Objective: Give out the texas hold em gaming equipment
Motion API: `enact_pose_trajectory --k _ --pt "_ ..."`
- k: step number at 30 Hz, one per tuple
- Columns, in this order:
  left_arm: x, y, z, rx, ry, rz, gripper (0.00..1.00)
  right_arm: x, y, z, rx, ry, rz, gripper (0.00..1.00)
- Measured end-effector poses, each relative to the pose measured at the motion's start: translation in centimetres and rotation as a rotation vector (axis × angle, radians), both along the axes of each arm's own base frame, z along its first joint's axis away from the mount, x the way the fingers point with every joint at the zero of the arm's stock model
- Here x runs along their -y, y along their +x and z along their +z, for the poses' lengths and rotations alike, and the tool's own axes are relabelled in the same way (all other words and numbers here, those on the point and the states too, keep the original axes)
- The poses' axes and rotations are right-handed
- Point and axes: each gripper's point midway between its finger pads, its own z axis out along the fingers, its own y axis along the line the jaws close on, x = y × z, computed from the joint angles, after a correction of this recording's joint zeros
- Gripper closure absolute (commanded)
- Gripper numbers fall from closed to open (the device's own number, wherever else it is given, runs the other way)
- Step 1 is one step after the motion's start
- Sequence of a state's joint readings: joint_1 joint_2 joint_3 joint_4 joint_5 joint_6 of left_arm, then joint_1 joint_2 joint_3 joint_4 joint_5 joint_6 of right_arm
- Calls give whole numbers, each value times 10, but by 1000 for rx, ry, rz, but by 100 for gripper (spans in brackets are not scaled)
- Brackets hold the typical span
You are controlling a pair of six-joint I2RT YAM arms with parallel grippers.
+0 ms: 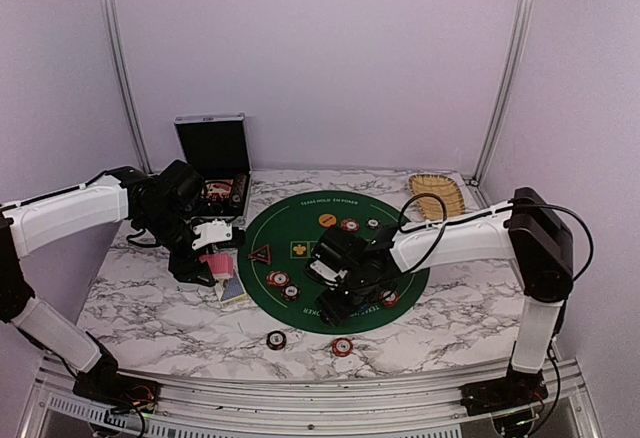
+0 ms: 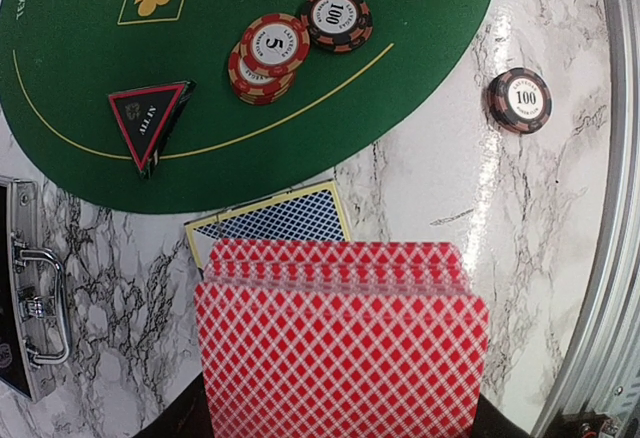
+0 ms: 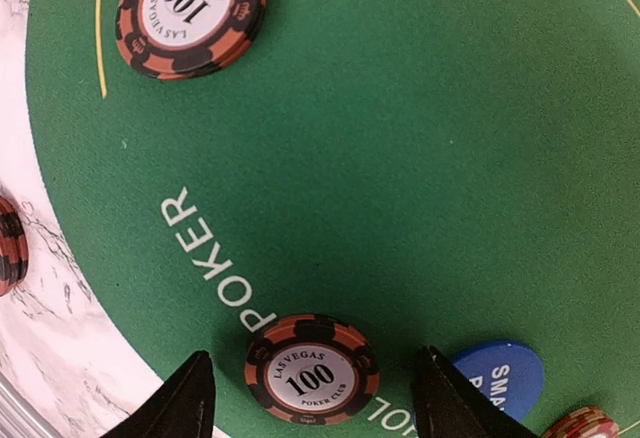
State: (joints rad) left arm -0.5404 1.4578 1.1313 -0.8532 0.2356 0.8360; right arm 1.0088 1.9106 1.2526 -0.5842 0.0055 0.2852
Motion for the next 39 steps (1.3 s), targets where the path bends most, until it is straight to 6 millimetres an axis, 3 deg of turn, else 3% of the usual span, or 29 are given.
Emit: enact_pose_trajectory --k 7,12,16,24,32,39 --pt "0 -1 0 -6 1 -1 100 -5 14 26 21 36 -36 27" --pt "2 -3 0 -12 -8 -6 100 -30 25 68 44 160 -68 22" --pt "4 -4 0 -10 -7 -12 100 -47 28 89 13 272 -98 20" --pt "12 2 9 65 -12 -15 100 -68 44 108 -160 546 -196 16" --pt "18 0 4 100 16 -16 100 -104 34 138 -328 782 -156 15" --pt "24 2 5 129 21 -6 100 -121 29 136 -435 866 -137 15"
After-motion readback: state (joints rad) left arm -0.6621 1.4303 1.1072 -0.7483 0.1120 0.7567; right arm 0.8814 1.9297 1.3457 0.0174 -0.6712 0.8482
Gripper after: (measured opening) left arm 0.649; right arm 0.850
